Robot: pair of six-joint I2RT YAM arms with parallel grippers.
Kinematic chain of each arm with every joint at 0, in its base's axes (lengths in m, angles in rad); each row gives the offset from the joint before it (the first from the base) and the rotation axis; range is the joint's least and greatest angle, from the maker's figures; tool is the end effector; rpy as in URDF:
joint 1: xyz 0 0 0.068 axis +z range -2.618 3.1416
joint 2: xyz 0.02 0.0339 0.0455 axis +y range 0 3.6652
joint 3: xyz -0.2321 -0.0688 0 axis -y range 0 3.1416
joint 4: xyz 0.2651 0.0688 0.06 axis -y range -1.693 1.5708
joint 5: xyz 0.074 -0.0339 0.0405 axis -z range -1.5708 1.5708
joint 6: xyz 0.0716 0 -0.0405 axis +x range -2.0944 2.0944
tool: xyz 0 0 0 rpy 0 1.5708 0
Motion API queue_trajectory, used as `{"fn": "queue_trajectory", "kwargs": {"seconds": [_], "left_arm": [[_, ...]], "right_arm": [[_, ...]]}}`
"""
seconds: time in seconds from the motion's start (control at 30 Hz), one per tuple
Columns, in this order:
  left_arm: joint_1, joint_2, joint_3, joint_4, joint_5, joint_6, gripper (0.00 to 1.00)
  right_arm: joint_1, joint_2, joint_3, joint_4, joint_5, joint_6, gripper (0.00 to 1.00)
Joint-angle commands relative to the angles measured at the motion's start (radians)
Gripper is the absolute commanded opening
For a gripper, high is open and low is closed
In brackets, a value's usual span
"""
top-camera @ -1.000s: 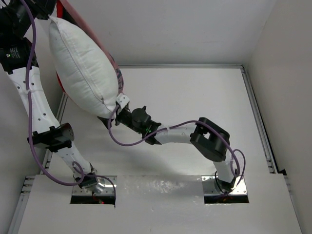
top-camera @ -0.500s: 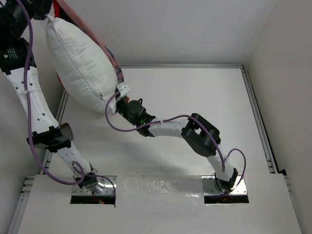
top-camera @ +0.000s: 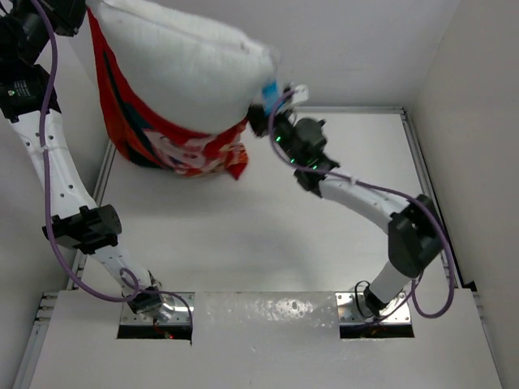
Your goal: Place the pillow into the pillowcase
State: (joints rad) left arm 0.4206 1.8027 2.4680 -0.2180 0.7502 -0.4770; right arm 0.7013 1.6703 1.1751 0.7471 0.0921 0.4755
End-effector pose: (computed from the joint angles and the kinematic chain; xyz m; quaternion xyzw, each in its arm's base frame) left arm 0.3475 0.1019 0.6049 0.0643 0.5811 -0.2173 0.7817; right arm 0.3446 0.2824 0.3075 -0.0328 0.6122 0.4147 0.6724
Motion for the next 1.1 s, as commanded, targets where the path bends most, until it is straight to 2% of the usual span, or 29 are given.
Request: {"fn": "queue_trajectory", "kwargs": {"seconds": [0.0,0.03,0.13,0.2,0.23,0.3,0.33,0.4,0.43,0.47,0.5,0.57,0.6,0.63,0.67,0.7,0.73,0.77,0.8,0.83,0.87,0.9,0.93,0.97,1.0,1.03,1.07], "left_arm": [[-0.002,-0.051,-0.012,0.128,0.023,0.089,0.0],[-0.002,-0.052,-0.004,0.128,0.011,0.093,0.0],[0.017,-0.055,0.069,0.167,0.005,0.068,0.0],[0.018,-0.06,0.101,0.169,0.037,0.045,0.0],[0.017,-0.066,0.083,0.157,0.058,0.04,0.0],[0.007,-0.086,-0.042,0.21,0.067,0.0,0.0],[0.012,-0.085,-0.064,0.28,0.054,-0.04,0.0],[0.073,-0.04,0.067,0.449,0.012,-0.18,0.0],[0.082,-0.025,0.142,0.462,0.011,-0.181,0.0],[0.076,-0.025,0.217,0.439,0.035,-0.157,0.0],[0.055,-0.038,0.2,0.327,0.06,-0.091,0.0],[-0.022,-0.13,-0.097,0.165,0.103,0.025,0.0],[-0.029,-0.143,-0.195,0.176,0.101,0.006,0.0],[-0.01,-0.102,-0.236,0.199,0.115,-0.046,0.0],[0.009,-0.048,-0.156,0.289,0.136,-0.206,0.0],[0.033,0.014,-0.03,0.331,0.147,-0.291,0.0],[0.065,0.074,0.168,0.379,0.115,-0.348,0.0],[0.067,0.042,0.154,0.431,0.085,-0.294,0.0],[0.052,-0.003,0.122,0.34,0.046,-0.188,0.0],[-0.009,-0.052,-0.002,0.265,0.01,-0.093,0.0],[-0.04,-0.103,-0.068,0.132,0.023,0.043,0.0],[-0.057,-0.108,-0.116,0.084,0.038,0.079,0.0],[-0.057,-0.095,-0.18,0.074,0.034,0.077,0.0],[-0.036,-0.071,-0.155,0.135,0.037,-0.007,0.0],[-0.008,-0.036,-0.086,0.187,0.046,-0.073,0.0],[0.039,0.04,0.119,0.312,0.046,-0.171,0.0],[0.058,0.058,0.206,0.339,0.034,-0.181,0.0]], "right_arm": [[-0.139,-0.165,0.271,-0.066,-0.025,-0.055,0.0],[-0.158,-0.178,0.404,-0.134,-0.05,-0.101,0.0],[-0.172,-0.253,0.514,-0.215,-0.071,-0.196,0.0],[-0.172,-0.366,0.412,-0.215,-0.065,-0.195,0.0],[-0.171,-0.398,0.274,-0.207,-0.042,-0.202,0.0],[-0.186,-0.432,0.242,-0.259,0.078,-0.256,0.0],[-0.195,-0.431,0.305,-0.259,0.077,-0.277,0.0],[-0.198,-0.402,0.51,-0.408,0.013,-0.334,0.0],[-0.197,-0.365,0.691,-0.464,-0.003,-0.378,0.0],[-0.198,-0.359,0.727,-0.55,-0.006,-0.389,0.0],[-0.198,-0.372,0.654,-0.587,0.038,-0.402,0.0],[-0.198,-0.498,0.424,-0.577,0.099,-0.387,0.0],[-0.198,-0.539,0.238,-0.524,0.154,-0.382,0.0],[-0.197,-0.566,0.239,-0.503,0.17,-0.391,0.0],[-0.198,-0.546,0.301,-0.537,0.175,-0.409,0.0],[-0.198,-0.508,0.424,-0.596,0.131,-0.441,0.0],[-0.198,-0.454,0.725,-0.729,0.1,-0.448,0.0],[-0.198,-0.346,0.862,-0.805,0.074,-0.451,0.0],[-0.197,-0.312,1.008,-0.881,0.066,-0.44,0.0],[-0.198,-0.305,0.977,-1.008,0.087,-0.43,0.0],[-0.198,-0.376,0.88,-1.029,0.101,-0.417,0.0],[-0.197,-0.441,0.527,-0.987,0.119,-0.39,0.0],[-0.198,-0.496,0.376,-0.8,0.142,-0.377,0.0],[-0.197,-0.535,0.356,-0.745,0.143,-0.362,0.0],[-0.197,-0.505,0.474,-0.765,0.144,-0.373,0.0],[-0.198,-0.447,0.661,-0.835,0.111,-0.388,0.0],[-0.198,-0.285,0.858,-0.892,0.085,-0.402,0.0]]}}
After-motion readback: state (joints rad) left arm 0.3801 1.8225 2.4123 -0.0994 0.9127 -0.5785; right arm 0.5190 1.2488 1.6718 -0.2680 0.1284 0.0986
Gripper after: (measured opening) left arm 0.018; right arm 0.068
